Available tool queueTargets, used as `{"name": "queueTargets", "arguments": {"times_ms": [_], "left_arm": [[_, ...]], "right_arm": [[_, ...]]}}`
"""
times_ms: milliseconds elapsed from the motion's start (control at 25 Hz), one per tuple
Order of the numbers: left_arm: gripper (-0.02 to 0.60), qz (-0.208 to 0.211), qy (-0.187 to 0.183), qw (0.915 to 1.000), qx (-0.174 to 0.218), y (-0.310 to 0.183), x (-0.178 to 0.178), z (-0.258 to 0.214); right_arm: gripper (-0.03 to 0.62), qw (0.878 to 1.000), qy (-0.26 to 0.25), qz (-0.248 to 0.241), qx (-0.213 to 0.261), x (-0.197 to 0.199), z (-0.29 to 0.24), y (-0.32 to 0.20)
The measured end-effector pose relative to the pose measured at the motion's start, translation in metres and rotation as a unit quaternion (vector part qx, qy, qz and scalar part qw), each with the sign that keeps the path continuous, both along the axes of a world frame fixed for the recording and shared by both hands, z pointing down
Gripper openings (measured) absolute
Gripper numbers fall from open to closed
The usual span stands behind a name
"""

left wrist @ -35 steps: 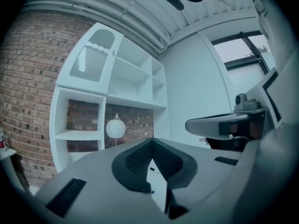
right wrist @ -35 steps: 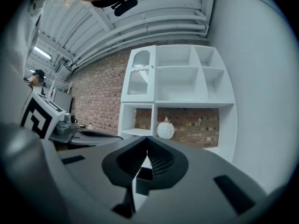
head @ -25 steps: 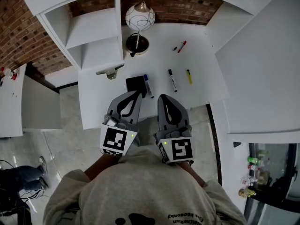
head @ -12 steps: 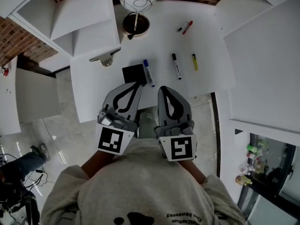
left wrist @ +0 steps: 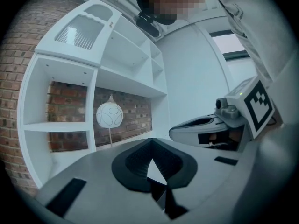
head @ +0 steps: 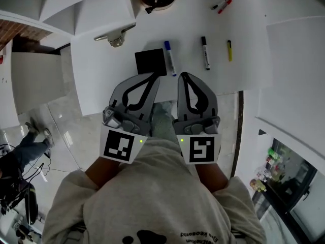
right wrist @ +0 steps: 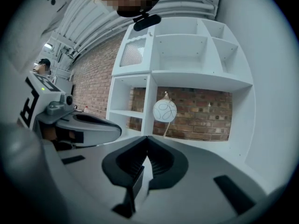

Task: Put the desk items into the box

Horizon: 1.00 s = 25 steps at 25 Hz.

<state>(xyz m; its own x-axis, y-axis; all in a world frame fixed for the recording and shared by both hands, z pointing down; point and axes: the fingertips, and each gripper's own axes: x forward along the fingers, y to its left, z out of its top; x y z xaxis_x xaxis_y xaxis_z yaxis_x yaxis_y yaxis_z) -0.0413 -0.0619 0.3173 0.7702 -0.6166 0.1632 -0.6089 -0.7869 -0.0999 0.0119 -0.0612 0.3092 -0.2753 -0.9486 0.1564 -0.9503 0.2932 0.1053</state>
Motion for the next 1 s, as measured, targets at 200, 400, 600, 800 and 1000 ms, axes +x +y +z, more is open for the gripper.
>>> {"name": "queueTargets", "arguments": {"times_ms": [200,400,600,800,1000], "left_arm": [[0.003,-0.002,0.000,0.9998,-0.020,-0.005,0.005,0.021],[0.004,-0.012,-0.004,0.9993,-0.036,-0.018,0.004,0.039],[0.005,-0.029,-0.012,0.9985,-0.046,-0.031,0.002,0.052],[0.005,-0.033,-0.025,0.9974,-0.060,-0.037,0.006,0.065],[0.004,-0.043,-0.033,0.9957,-0.075,-0.042,0.010,0.073]], "right_arm": [[0.018,1.000,0.016,-0.010,-0.025,0.002,0.031,-0.008],[0.018,0.999,0.020,-0.016,-0.032,0.004,0.056,-0.023],[0.018,0.998,0.024,-0.022,-0.048,0.008,0.078,-0.034],[0.018,0.997,0.037,-0.030,-0.064,0.012,0.098,-0.044],[0.018,0.992,0.054,-0.042,-0.104,0.015,0.125,-0.054]]}}
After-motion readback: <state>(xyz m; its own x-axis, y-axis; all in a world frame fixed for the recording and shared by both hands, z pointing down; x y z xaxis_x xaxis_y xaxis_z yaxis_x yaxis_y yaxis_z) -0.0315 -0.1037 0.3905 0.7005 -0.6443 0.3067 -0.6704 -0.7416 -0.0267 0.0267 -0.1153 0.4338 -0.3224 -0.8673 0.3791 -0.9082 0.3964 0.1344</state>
